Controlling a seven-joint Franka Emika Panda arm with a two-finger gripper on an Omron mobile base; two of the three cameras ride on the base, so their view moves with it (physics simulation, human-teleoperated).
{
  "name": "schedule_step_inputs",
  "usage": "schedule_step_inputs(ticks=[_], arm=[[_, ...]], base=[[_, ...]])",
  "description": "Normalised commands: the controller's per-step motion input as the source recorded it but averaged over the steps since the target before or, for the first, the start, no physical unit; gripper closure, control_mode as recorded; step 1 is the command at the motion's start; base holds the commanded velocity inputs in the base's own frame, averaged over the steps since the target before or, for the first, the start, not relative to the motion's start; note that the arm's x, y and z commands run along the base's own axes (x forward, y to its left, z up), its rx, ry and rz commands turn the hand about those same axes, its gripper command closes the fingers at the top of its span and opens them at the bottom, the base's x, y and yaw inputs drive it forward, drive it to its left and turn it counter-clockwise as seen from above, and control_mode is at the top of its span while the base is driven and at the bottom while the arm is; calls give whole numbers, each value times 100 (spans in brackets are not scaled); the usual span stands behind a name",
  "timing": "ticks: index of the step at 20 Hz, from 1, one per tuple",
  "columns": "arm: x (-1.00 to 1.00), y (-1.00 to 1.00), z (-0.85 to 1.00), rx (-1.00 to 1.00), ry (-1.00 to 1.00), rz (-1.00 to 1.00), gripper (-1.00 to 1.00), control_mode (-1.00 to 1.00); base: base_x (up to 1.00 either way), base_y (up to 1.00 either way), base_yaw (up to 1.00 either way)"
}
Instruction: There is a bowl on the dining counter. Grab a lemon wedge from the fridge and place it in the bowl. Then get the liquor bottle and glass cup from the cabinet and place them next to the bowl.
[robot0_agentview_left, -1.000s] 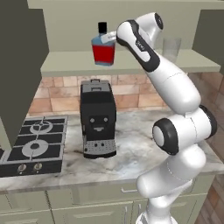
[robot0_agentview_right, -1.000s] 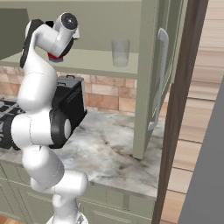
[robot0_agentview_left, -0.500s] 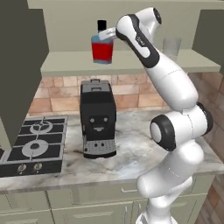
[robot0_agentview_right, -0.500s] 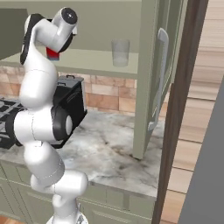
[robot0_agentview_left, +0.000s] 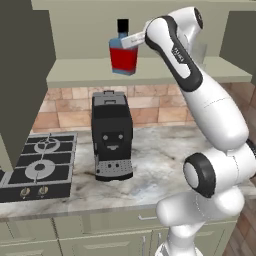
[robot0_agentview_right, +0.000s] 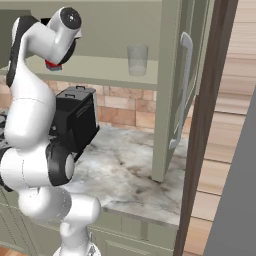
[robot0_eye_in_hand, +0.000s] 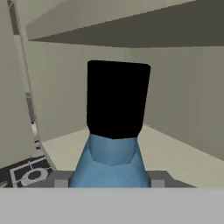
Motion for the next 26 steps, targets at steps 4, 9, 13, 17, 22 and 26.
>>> schedule_step_inputs(ticks=[4, 9, 13, 17, 22, 26], arm=[[-100, 0, 15, 0, -13, 0, 100, -100], [-100, 0, 5, 0, -1, 0, 100, -100], [-100, 0, 0, 0, 0, 0, 100, -100], [-100, 0, 0, 0, 0, 0, 100, -100], [-86, -4, -1, -2, 3, -10, 100, -100], [-37, -38, -27, -11, 11, -14, 100, -100]], base=[[0, 0, 0], [0, 0, 0], [0, 0, 0], [0, 0, 0], [0, 0, 0], [0, 0, 0]])
